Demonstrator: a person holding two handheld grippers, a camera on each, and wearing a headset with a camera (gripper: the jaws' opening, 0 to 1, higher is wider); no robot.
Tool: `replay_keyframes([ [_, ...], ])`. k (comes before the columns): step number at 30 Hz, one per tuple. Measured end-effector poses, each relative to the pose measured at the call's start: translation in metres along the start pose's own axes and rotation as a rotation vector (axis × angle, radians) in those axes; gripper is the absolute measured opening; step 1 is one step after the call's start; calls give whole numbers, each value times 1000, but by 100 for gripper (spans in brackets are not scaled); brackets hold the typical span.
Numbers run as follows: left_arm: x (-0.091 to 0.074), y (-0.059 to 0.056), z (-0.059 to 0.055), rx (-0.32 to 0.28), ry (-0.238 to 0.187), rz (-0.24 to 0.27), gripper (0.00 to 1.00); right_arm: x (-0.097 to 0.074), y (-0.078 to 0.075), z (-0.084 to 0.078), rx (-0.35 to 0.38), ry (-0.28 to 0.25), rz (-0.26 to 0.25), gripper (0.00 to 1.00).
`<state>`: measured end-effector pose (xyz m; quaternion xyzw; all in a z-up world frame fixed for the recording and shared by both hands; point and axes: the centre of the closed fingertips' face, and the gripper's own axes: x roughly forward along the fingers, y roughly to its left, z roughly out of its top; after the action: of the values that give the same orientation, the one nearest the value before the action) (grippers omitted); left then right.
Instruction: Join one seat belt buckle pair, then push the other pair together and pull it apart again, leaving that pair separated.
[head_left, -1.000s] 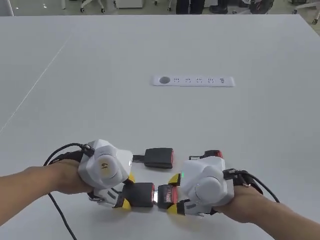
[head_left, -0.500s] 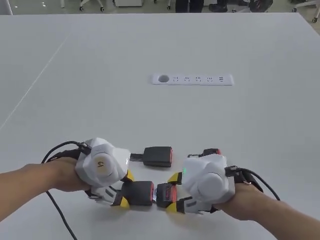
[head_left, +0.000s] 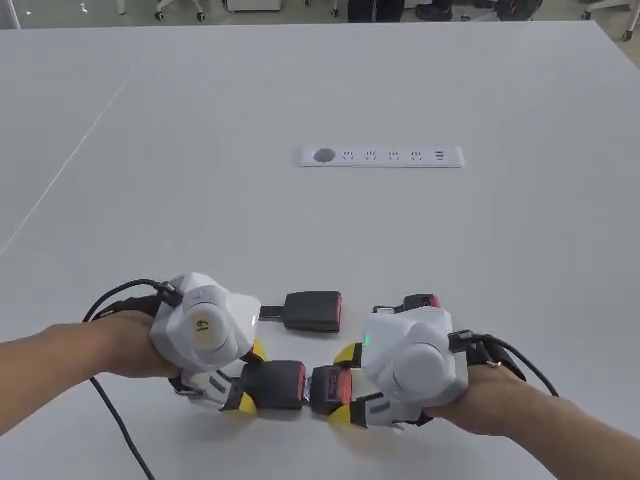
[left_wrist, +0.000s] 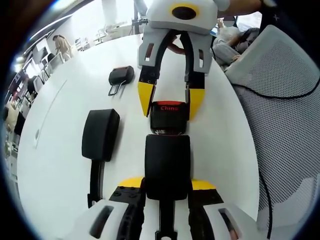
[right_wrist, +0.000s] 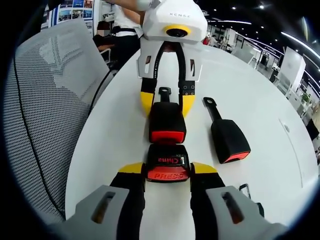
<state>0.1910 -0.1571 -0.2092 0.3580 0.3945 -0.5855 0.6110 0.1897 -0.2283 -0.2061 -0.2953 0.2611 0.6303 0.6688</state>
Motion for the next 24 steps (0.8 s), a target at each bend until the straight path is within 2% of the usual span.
replay_keyframes([
  [4,-1,4,-1,-14,-1,27,40,-2,-3,-2,17,7,-7,36],
  [8,-3,5,-1,-27,-17,37,41,-7,-4,0,24,2,-15,38],
  [12,-7,7,4,-48,-47,47,44,-11,-4,2,27,-1,-21,41],
  [17,-18,6,10,-52,-59,58,45,-17,-7,5,34,-12,-30,43],
  [22,-23,13,7,-59,-69,70,46,-26,-14,6,44,-17,-41,46],
  [24,-27,16,9,-65,-77,81,48,-28,-17,6,50,-19,-46,47],
])
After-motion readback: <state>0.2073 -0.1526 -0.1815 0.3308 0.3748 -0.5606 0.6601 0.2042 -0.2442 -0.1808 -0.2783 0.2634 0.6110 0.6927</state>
